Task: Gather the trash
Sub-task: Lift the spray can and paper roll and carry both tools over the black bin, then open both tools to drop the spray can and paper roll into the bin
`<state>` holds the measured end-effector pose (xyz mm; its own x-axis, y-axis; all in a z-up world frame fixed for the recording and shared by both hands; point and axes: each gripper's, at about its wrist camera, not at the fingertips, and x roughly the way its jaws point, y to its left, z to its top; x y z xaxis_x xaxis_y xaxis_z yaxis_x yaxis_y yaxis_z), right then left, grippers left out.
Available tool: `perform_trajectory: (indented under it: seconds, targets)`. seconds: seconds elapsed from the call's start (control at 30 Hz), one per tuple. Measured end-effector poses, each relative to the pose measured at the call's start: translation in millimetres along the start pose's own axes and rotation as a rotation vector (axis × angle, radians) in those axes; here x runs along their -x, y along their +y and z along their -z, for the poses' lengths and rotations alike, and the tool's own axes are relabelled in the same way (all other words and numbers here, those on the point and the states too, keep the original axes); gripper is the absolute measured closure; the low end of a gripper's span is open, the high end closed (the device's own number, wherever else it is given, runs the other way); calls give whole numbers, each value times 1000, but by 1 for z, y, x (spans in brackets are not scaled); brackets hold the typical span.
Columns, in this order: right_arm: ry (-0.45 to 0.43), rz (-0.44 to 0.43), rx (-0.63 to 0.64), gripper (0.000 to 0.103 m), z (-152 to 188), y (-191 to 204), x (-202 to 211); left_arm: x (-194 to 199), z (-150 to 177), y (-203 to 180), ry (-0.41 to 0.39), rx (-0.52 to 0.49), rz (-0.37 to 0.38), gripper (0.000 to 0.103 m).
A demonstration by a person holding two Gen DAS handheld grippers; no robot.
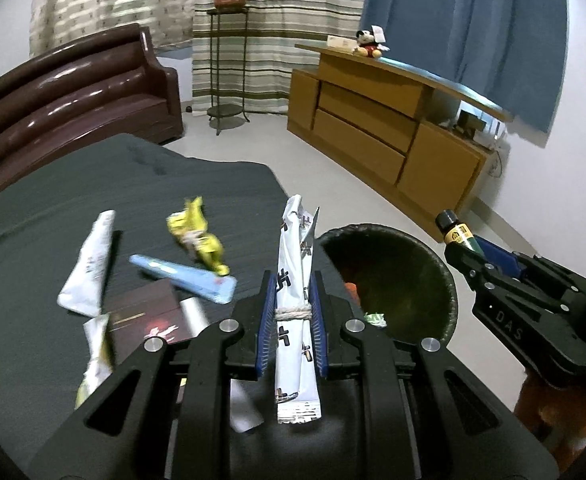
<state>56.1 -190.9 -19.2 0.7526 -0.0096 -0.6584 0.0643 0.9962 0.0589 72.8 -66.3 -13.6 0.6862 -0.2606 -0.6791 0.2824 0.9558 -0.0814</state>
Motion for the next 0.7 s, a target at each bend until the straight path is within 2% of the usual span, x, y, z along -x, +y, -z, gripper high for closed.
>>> perform_trajectory:
  seconds: [0.3,0.7]
  targets:
    - [3,16,-29,78,-2,-19,-7,-30,-8,-28,31,-35,3,86]
    - [19,21,-59,78,0,-33,-19,-53,-9,-42,58,-60,-10,86]
